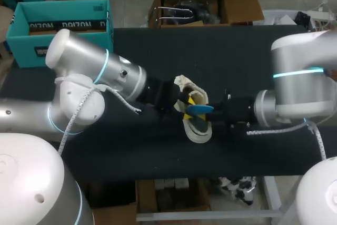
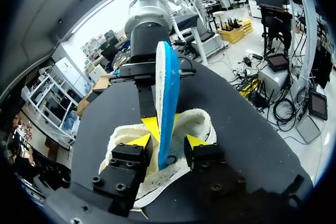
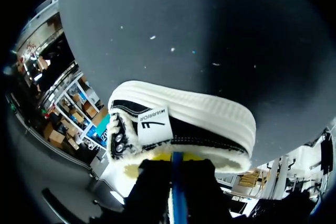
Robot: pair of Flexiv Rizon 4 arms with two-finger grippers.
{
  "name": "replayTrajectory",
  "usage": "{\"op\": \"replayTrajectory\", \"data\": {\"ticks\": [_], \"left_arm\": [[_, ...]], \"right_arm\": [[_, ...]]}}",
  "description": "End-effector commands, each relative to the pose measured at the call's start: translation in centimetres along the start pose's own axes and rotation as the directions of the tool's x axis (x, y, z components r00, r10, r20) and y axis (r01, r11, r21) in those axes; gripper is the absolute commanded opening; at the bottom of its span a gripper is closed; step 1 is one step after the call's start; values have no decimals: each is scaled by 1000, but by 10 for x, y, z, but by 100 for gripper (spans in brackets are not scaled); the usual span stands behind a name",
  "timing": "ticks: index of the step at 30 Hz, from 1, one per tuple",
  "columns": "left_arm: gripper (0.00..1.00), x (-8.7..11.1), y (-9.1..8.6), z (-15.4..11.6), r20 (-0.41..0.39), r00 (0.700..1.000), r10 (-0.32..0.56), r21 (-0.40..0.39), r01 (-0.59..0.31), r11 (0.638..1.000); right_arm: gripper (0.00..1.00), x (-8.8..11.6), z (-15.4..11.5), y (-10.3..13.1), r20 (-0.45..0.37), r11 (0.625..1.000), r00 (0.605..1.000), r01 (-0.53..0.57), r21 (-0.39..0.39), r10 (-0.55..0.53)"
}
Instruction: Open the shoe tongue, take the insole out of the shoe, put the insole back into the shoe, and pack the shoe into the shoebox
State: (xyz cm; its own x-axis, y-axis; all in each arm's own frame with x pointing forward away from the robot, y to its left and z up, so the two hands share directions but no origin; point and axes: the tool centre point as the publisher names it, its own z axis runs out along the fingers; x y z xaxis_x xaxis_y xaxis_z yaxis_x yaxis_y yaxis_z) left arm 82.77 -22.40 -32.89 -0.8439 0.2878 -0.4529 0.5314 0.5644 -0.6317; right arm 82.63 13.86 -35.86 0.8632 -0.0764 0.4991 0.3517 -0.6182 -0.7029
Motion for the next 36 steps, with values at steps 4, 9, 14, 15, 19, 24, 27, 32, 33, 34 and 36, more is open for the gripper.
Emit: {"op": "replayTrajectory", "data": {"ticks": [4,9,14,15,19,24,27,32,33,34,36], "left_arm": [[24,8,-6,-8,12,1000,11,6,-11,1000],[37,8,-5,-11,22,1000,7,4,-7,1000],[41,9,-4,-8,36,999,5,-11,-4,1000],[39,9,-4,-7,36,999,5,-12,-5,1000],[32,12,-5,-5,39,999,8,-22,-7,1000],[31,12,-6,-5,53,999,10,-34,-8,999],[30,12,-7,-4,62,998,12,-47,-9,999],[18,10,-6,1,75,997,10,-60,-5,998],[16,10,-5,3,82,997,8,-67,-2,998],[9,9,-4,5,87,996,8,-70,-2,998],[0,9,-3,8,85,996,3,-68,3,998]], "right_arm": [[0,-7,-7,-6,-24,1000,1000,13,-16,-14],[0,-11,-12,-13,-31,999,999,39,-34,-40],[0,-8,-10,-14,-19,996,997,80,-34,-81],[0,-7,-10,-13,-17,996,996,88,-34,-89],[0,-7,-9,-12,-22,992,992,125,-29,-125],[0,-8,-9,-15,-24,988,988,151,-36,-152],[0,-8,-9,-15,-20,986,987,157,-48,-158],[0,-9,-10,-13,-14,986,987,159,-53,-160],[0,-9,-11,-12,-14,986,987,160,-51,-160],[0,-9,-11,-12,-14,986,987,159,-50,-160],[0,-8,-11,-12,-12,986,987,161,-48,-161]]}}
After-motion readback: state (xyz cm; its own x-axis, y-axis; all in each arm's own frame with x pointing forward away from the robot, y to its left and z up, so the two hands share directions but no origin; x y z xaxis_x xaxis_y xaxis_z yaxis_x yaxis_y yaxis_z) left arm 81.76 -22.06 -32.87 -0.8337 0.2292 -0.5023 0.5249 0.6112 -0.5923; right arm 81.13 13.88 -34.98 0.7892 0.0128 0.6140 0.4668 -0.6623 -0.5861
